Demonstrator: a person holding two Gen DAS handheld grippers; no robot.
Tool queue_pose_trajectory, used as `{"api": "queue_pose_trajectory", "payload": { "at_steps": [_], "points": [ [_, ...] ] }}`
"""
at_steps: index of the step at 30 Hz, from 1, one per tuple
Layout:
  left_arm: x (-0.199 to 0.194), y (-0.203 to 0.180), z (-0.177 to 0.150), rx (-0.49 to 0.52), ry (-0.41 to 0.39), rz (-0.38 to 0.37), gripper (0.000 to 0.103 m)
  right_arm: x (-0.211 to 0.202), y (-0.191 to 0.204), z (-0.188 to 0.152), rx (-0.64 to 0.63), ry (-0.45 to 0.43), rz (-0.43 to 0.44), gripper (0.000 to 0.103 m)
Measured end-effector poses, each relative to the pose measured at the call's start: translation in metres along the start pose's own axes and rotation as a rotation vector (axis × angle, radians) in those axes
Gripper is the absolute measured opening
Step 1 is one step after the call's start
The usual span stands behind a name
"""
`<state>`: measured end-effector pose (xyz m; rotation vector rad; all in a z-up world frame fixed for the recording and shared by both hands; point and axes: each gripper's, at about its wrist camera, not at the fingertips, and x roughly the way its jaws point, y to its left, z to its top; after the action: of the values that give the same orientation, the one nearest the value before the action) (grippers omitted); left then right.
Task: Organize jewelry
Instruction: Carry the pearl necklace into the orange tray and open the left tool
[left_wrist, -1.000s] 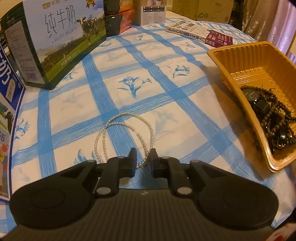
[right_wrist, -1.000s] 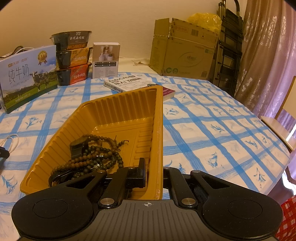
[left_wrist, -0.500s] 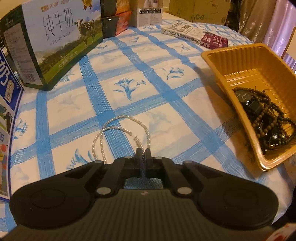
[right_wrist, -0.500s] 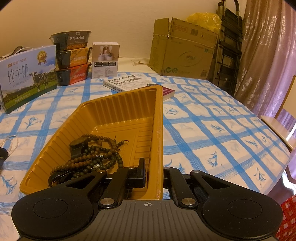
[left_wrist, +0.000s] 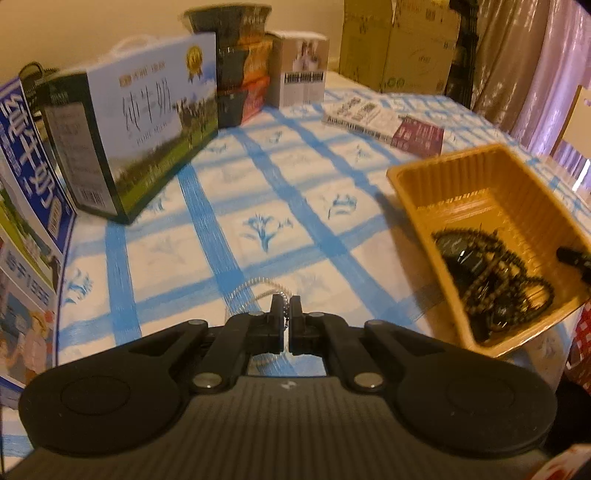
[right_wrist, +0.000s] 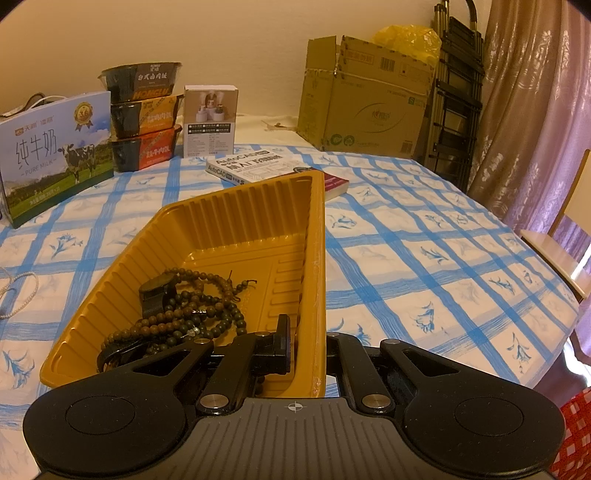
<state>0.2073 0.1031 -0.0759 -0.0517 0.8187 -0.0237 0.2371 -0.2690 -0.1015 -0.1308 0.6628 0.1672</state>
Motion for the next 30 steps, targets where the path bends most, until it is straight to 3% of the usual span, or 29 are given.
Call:
{"api": "queue_pose_trajectory", "payload": {
  "at_steps": [19,30],
  "points": [
    [-0.08,-0.021,0.049,0.038,-0.204,-0.065,0.001,0.0,0.001,0.001,0.002,-0.001,0.0,0.006],
    [-0.102,-0.04,0.073,0.09,-0.277,-0.097,0.001,0.011,0.008,0.012,0.019,-0.018,0.02,0.006]
  ]
}}
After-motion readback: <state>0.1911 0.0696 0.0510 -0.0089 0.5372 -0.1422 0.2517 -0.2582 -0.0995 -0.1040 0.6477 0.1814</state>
